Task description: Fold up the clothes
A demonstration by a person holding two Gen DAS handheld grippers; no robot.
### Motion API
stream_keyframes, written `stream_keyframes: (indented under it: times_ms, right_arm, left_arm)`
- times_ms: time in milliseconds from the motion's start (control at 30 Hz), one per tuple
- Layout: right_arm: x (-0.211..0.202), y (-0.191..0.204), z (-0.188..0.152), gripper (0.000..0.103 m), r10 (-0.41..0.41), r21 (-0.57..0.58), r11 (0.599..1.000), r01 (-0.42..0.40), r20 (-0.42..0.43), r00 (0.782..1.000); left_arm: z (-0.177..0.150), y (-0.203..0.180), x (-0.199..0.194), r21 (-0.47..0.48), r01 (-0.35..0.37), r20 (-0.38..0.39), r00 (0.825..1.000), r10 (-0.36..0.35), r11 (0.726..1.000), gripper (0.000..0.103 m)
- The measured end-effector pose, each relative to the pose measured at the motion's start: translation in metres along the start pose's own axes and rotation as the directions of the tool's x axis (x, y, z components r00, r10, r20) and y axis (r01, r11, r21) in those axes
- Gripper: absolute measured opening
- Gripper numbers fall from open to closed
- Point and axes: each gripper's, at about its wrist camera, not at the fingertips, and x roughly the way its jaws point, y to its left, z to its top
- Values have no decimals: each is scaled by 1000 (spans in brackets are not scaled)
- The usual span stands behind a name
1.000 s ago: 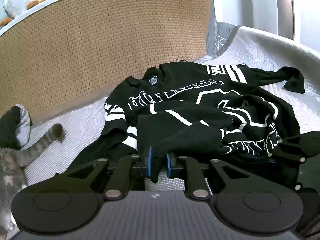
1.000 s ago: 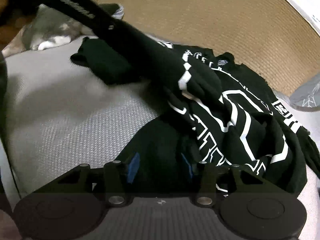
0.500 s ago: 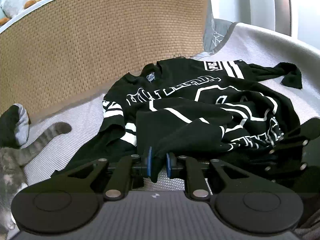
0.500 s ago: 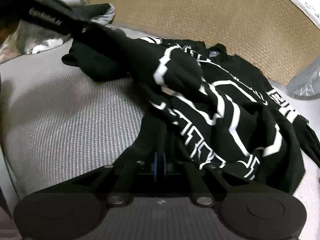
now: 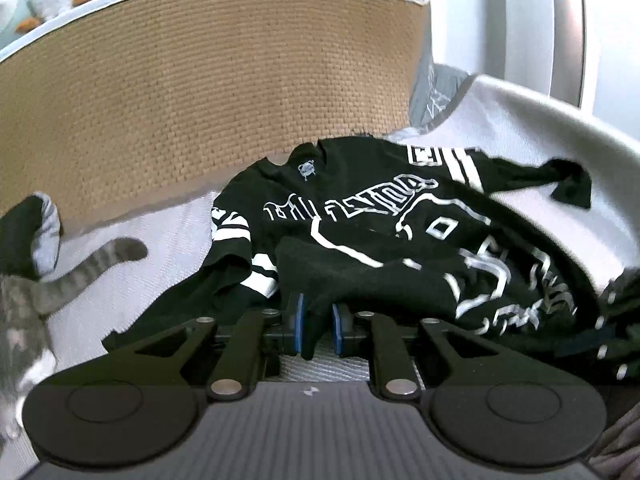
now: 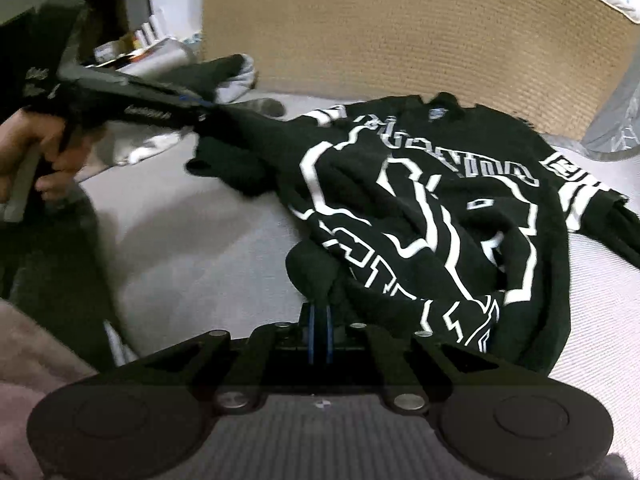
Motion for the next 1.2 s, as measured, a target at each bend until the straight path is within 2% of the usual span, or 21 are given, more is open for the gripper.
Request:
stream_keyframes:
  times_ms: [267, 467, 533, 633, 767, 900, 967, 1000, 1200]
  right_arm:
    - [2, 7, -4, 6, 63, -18, 998, -64, -33, 997]
    - [4, 2, -7, 7, 39, 14, 999, -38, -30, 999]
    - [2, -3, -7, 7, 19, 42, 999, -18, -8, 1000]
    - [-1, -13, -7, 7, -18, 100, 995, 15, 23, 1000]
    - [-2, -18, -7, 7, -73, 117, 991, 67, 50, 996]
    - [-7, -27, -6, 7, -124, 152, 982, 112, 76, 989]
    - [-5, -35, -7, 7, -128, 185, 976, 113, 70, 989]
    - [-3, -39, -8, 7, -129, 202, 973, 113, 67, 989]
    - [-5, -46, -14, 7, -129, 237, 965, 111, 61, 990]
  left_arm:
    - [0, 8, -11, -67, 13, 14, 1000, -12, 998, 16]
    - [-8, 6, -3, -87, 29, -30, 999, -31, 996, 18]
    - [-12, 2, -3, -81, 38, -46, 998, -42, 996, 23]
    - [-15, -9, -3, -57, 72, -72, 995, -76, 996, 27]
    - [-25, -30, -5, 41, 133, -124, 984, -127, 990, 31]
    - [-36, -51, 9, 114, 219, -230, 955, -189, 969, 32]
    - [-41, -58, 21, 138, 217, -259, 950, -176, 966, 34]
    - [-43, -60, 27, 149, 213, -269, 948, -167, 966, 39]
    - [-39, -61, 54, 157, 177, -287, 949, -127, 972, 46]
